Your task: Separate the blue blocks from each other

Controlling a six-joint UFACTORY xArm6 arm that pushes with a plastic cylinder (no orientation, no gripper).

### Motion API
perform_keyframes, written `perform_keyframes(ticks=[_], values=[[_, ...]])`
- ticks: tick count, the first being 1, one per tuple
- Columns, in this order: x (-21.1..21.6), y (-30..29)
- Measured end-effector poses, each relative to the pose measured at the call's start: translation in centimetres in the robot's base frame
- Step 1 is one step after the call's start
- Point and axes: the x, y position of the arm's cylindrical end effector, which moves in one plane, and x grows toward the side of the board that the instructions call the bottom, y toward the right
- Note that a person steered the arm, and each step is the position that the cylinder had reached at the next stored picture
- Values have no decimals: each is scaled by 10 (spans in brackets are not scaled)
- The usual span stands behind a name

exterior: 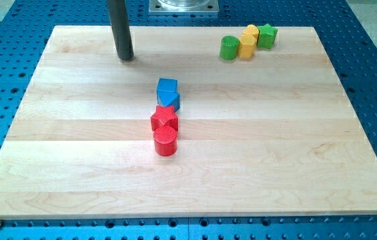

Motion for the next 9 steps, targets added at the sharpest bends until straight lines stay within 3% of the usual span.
perform_keyframes(ticks=[1, 2, 3, 6, 7, 9], values=[[27, -10], [109, -24], [124, -15], [102, 160], [61, 159], [100, 158]])
